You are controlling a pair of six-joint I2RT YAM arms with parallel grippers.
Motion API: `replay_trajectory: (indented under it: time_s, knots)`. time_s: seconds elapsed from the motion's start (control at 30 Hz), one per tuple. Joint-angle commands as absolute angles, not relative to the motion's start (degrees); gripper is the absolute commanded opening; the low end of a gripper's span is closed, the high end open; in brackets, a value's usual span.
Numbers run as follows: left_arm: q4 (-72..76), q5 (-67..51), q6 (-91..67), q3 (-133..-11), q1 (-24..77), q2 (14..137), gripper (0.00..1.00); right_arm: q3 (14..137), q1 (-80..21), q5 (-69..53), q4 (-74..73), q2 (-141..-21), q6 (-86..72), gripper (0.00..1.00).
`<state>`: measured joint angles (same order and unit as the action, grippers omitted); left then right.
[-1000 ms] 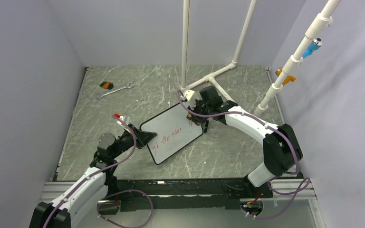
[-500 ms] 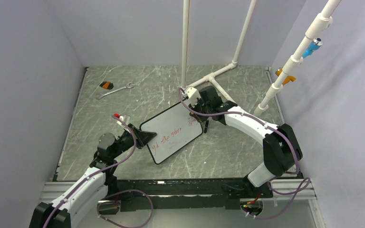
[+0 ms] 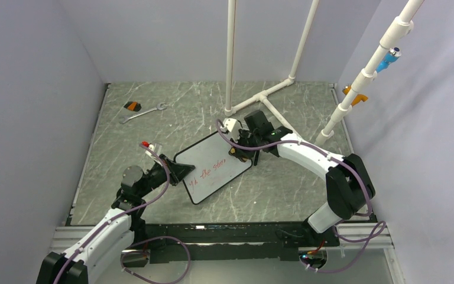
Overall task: Erase the whiteboard
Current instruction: Erase the whiteboard at the center of the board.
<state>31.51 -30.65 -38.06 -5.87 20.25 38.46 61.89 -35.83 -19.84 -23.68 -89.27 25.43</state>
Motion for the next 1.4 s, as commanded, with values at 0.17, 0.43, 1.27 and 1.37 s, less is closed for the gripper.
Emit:
replay_trajectory:
  time_s: [0.17, 0.43, 1.27, 1.37]
  knots:
    - [32.9, -43.8, -37.4, -7.4, 22.9, 37.7, 0.00, 61.1, -32.2, -4.1, -12.8, -89.5, 18.1, 0.00]
    - [32.9, -43.8, -37.5, -7.3, 22.9, 37.2, 0.00, 61.6, -31.9, -10.2, -15.9, -90.2, 20.9, 0.00]
    - [32.8, -43.8, -37.4, -7.2, 23.2, 37.0, 0.00, 61.8, -28.3, -15.6, -16.1, -89.4, 18.8, 0.00]
    - [32.5, -43.7, -37.4, -7.2, 23.3, 36.7, 0.00, 62.1, -28.4, -20.5, -17.3, -89.2, 19.5, 0.00]
